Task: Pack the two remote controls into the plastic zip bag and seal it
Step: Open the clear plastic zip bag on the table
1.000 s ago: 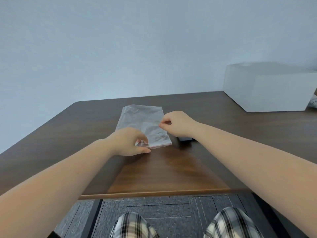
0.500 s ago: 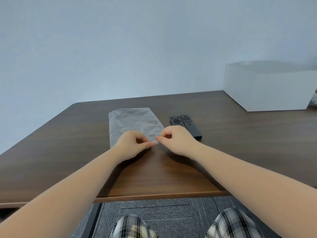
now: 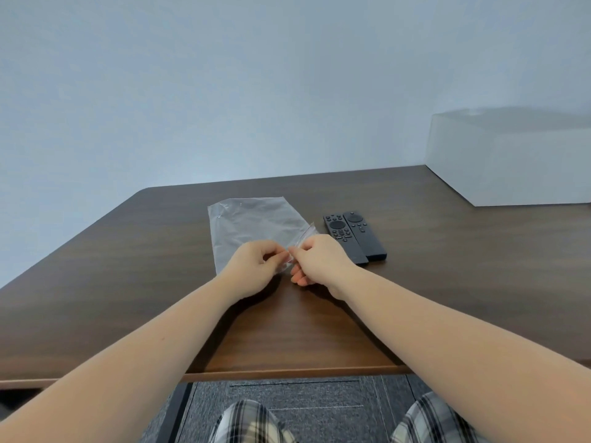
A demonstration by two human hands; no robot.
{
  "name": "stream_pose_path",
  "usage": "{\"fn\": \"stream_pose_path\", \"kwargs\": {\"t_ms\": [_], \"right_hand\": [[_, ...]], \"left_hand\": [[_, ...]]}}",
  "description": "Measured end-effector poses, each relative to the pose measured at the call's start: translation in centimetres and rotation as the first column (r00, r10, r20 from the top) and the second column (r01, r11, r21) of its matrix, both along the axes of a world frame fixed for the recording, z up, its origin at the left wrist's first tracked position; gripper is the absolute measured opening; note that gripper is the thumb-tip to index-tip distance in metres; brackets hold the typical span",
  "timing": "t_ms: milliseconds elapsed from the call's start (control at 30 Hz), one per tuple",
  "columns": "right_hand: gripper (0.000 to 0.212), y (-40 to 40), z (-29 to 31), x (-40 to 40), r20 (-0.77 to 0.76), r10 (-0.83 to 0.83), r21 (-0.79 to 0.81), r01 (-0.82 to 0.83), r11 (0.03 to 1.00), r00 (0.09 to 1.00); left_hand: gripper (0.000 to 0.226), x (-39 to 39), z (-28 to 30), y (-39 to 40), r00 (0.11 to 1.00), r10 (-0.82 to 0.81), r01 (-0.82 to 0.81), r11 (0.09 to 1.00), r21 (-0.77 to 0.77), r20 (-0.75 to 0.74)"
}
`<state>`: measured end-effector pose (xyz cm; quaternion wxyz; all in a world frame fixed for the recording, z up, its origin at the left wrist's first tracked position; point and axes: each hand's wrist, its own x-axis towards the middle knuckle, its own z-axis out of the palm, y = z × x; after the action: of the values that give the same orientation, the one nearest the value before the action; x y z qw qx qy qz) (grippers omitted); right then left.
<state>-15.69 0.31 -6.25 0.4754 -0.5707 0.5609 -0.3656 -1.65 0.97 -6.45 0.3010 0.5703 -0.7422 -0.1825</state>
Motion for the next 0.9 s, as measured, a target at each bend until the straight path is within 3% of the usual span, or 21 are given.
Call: {"fn": "stream_pose_path", "kwargs": {"t_ms": [400, 533, 633, 767, 900], "right_hand": [[0.021, 0.2, -0.4, 0.1, -0.118, -0.009, -0.160, -0.010, 0.987, 0.993], [0.016, 0.5, -0.4, 0.1, -0.148, -0.048, -0.175, 0.022, 0.984, 0.988], [0.015, 0.4, -0.5, 0.0, -0.103, -0.055, -0.177, 0.036, 0.984, 0.993], [0.016, 0.5, -0.3, 0.0, -0.055, -0.064, -0.158, 0.055, 0.986, 0.996], [0.017, 0.6, -0.2, 0.0, -0.051, -0.078, -0.150, 0.070, 0.986, 0.996]], "left_hand": [[0.013, -0.3, -0.8, -0.7, 0.994, 0.085, -0.080, 0.993, -0.086, 0.062], [0.013, 0.4, -0.1, -1.1, 0.985, 0.172, -0.167, 0.972, -0.165, 0.014], [0.011, 0.4, 0.3, -0.7, 0.984, 0.083, -0.049, 0.978, -0.204, 0.159], [0.017, 0.3, 0.8, -0.1, 0.969, -0.024, 0.082, 0.970, -0.227, 0.246], [0.026, 1.4, 1.3, -1.1, 0.959, 0.025, 0.059, 0.956, -0.286, 0.282]]}}
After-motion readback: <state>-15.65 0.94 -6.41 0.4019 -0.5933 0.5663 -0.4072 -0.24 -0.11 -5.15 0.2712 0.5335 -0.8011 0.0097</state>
